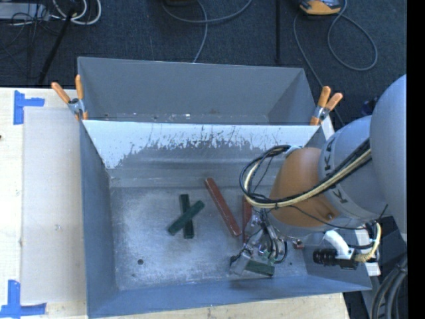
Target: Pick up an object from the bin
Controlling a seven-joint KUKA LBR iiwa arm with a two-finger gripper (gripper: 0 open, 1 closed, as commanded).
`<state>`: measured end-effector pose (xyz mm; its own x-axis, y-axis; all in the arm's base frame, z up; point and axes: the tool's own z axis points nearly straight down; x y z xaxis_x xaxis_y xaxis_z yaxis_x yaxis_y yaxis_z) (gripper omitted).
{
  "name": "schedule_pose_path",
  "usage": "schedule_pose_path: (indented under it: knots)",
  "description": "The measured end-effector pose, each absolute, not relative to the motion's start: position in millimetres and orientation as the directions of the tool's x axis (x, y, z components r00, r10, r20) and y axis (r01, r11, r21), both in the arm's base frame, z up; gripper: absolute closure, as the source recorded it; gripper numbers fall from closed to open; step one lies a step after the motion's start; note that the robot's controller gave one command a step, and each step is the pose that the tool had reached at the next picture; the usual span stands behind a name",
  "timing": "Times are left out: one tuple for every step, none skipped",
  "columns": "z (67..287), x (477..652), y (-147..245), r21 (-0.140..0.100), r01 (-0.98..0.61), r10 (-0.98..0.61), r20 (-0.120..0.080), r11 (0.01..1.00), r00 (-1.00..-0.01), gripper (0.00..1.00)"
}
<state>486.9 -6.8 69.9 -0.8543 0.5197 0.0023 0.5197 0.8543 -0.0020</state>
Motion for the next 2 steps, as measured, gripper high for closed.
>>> schedule_pose_path:
  knots:
    - [72, 486.6, -4, 0.0, 0.514, 0.514, 0.012, 0.858, -0.858, 1.0]
    - [161, 490.7, 17, 0.004, 0.54, 0.54, -0.005, 0.842, -0.842, 1.0]
